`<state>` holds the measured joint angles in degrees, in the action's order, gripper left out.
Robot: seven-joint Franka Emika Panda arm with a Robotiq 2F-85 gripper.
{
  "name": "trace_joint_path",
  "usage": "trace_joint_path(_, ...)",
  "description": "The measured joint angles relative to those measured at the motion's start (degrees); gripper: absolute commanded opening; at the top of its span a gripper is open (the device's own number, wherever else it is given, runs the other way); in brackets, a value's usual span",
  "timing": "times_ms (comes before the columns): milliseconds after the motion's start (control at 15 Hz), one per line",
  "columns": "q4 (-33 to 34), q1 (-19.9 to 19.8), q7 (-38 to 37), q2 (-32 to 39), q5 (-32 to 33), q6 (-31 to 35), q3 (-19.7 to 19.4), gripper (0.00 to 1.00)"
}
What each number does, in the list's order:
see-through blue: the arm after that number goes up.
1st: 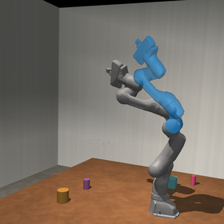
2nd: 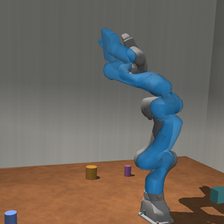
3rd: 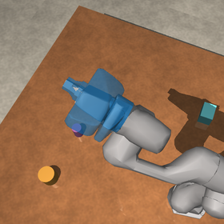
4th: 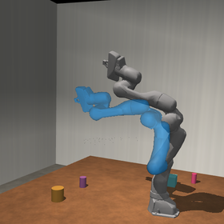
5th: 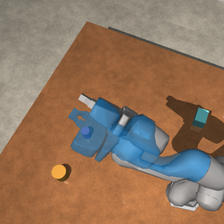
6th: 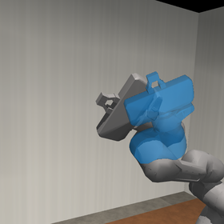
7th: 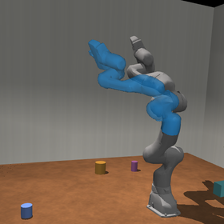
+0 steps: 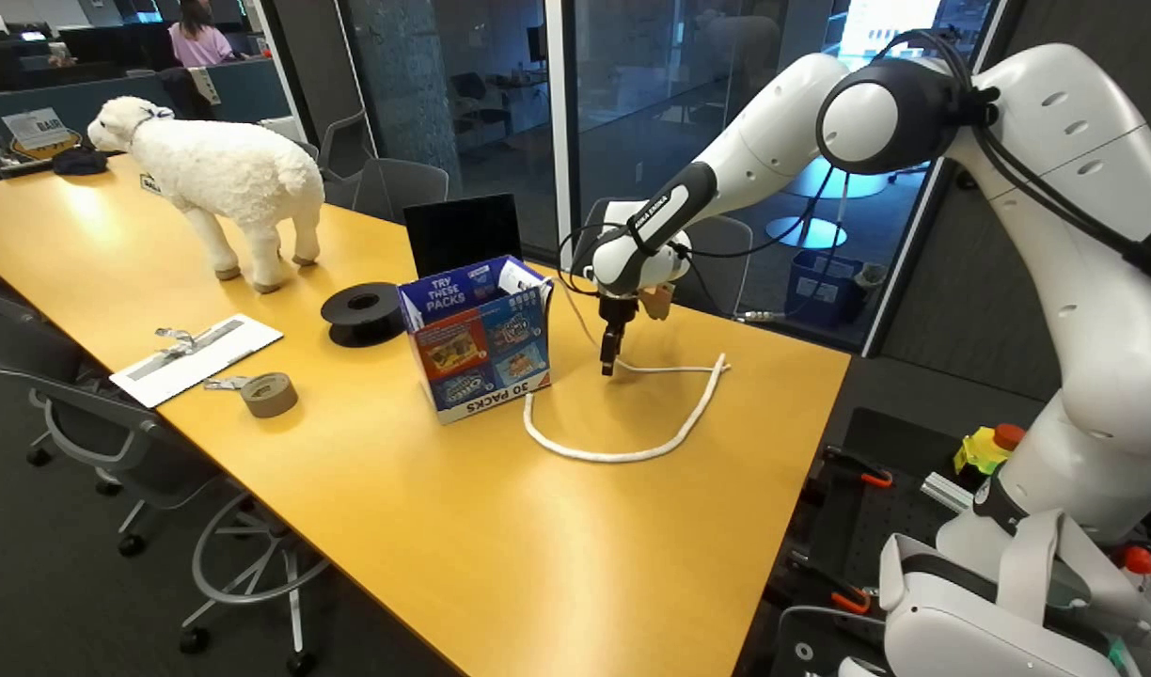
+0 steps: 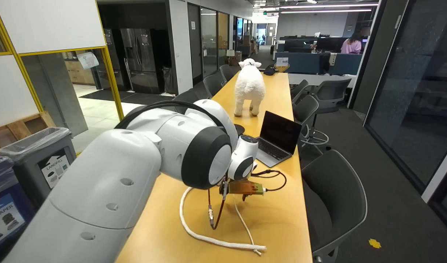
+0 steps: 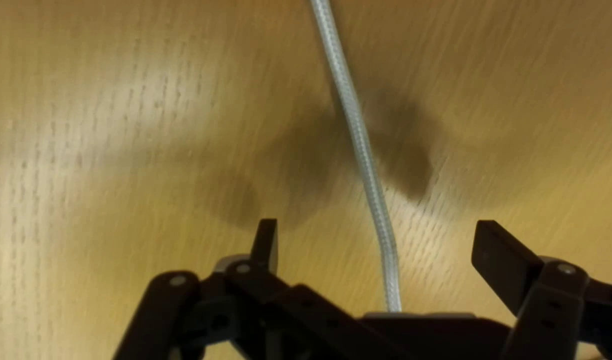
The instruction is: Put the white ropes inside the blue box
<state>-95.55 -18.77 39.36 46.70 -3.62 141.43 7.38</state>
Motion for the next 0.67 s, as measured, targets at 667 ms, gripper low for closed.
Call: trace_joint_path(667,2.3,0.0,1.2,1.3,0.0,-1.0,0.0,1.0)
